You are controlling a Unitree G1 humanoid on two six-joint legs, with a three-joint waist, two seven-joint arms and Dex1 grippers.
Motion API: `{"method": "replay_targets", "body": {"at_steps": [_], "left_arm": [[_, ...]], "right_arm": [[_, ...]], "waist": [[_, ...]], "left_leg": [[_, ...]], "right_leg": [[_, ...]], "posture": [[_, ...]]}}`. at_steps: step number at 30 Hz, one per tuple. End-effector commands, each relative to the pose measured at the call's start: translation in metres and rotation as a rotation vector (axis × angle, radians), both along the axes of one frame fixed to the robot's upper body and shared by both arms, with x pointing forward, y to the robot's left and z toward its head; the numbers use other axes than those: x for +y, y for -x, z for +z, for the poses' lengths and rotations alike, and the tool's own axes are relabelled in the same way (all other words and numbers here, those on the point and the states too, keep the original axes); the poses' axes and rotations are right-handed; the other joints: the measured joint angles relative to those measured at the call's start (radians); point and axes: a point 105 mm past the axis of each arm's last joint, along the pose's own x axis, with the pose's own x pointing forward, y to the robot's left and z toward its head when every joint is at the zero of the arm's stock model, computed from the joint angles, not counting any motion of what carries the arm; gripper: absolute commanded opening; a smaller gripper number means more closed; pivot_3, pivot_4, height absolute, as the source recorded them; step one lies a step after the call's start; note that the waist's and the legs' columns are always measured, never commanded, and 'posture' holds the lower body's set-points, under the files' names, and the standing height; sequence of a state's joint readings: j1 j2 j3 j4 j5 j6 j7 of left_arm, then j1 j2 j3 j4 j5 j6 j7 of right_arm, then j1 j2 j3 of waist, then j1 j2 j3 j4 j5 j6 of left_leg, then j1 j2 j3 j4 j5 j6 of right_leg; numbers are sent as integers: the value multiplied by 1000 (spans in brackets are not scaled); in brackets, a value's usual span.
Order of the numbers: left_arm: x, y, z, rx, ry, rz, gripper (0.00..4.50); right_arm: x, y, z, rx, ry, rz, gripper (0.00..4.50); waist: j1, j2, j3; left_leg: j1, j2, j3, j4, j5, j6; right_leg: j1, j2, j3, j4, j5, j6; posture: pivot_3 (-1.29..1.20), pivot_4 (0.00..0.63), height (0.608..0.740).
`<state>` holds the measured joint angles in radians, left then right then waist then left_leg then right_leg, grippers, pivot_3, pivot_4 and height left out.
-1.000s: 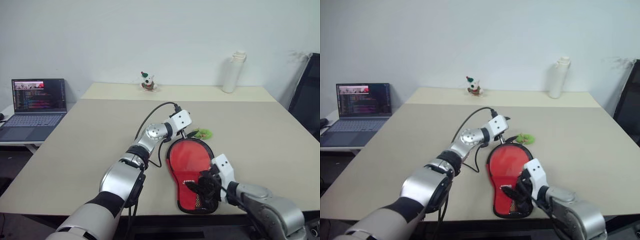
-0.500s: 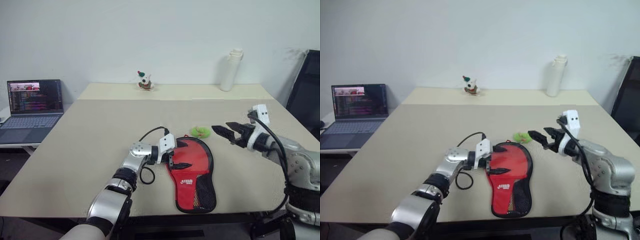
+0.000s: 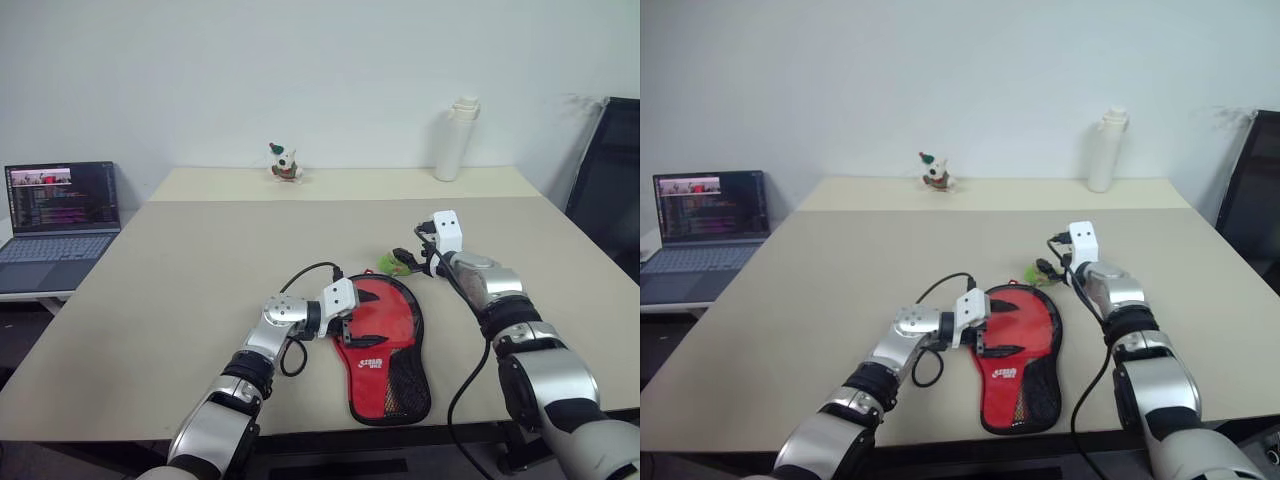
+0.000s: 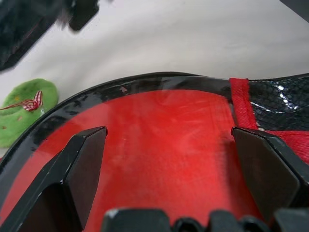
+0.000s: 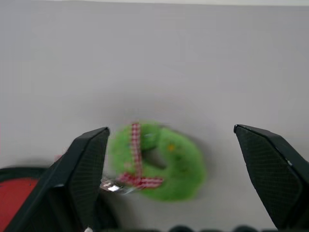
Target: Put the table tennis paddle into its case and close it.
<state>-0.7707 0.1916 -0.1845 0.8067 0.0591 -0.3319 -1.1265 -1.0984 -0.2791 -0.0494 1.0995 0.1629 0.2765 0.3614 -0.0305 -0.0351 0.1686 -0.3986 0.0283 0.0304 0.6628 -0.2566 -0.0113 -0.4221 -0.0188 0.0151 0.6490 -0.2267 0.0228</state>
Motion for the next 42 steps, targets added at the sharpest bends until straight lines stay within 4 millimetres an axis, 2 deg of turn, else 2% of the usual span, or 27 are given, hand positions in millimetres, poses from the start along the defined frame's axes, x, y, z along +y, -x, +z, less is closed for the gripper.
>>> {"method": "replay_targets", "body": {"at_steps": [1, 7, 10, 21, 22, 30, 36, 40, 42], "left_arm": [[-1, 7, -6, 8, -21, -11, 4479], [4, 15, -10, 14, -40, -6, 4479], [6, 15, -11, 16, -48, 7, 4500], [4, 0, -16, 17, -90, 50, 4500], [2, -1, -17, 20, -91, 52, 4500], [-16, -6, -21, 29, -88, 47, 4500], [-17, -3, -31, 56, -111, 31, 4500], [-15, -3, -34, 65, -116, 36, 4500], [-14, -1, -37, 73, -121, 36, 4500]], "right_arm": [[-3, -6, 5, -49, 14, -56, 4500], [8, -2, -21, 13, 49, -77, 4500], [9, -2, -23, 17, 41, -86, 3921], [17, -1, -24, 22, 38, -59, 193], [16, -1, -22, 15, 40, -60, 58], [4, -3, -13, -12, 18, -81, 58], [-11, -2, -12, -33, 7, -111, 58], [-45, 5, -9, -59, 52, -166, 58], [-76, 17, -11, -61, 95, -212, 58]], "waist": [[0, 0, 0], [-3, 1, 0], [-3, 1, -1], [-2, 2, -1], [-2, 2, -1], [1, 2, -1], [3, 2, -2], [9, 3, -2], [14, 3, -3]], "left_leg": [[0, 0, 0, 0, 0, 0], [1, 1, -1, -1, 0, 0], [1, 1, -2, -1, 0, 0], [3, 0, -1, 0, 0, 0], [3, 0, -1, 0, 0, 0], [4, -1, -1, 2, 2, 3], [4, -1, -1, 1, 2, 3], [3, -2, -1, 2, 2, 3], [2, -2, -1, 2, 2, 3]], "right_leg": [[0, 0, 0, 0, 0, 0], [0, 0, 1, 1, 0, 0], [0, 0, 1, 2, 0, 0], [1, 0, 1, 3, 0, 0], [2, 0, 1, 3, 0, 0], [3, -1, 1, 2, 2, 1], [3, -1, 1, 1, 2, 1], [4, -1, 0, 1, 2, 2], [3, -1, 0, 0, 2, 2]], "posture": [[0, 150, 740], [0, 150, 740], [0, 150, 740], [0, 150, 740], [0, 150, 740], [0, 150, 740], [0, 150, 740], [0, 150, 740], [0, 150, 740]]}}
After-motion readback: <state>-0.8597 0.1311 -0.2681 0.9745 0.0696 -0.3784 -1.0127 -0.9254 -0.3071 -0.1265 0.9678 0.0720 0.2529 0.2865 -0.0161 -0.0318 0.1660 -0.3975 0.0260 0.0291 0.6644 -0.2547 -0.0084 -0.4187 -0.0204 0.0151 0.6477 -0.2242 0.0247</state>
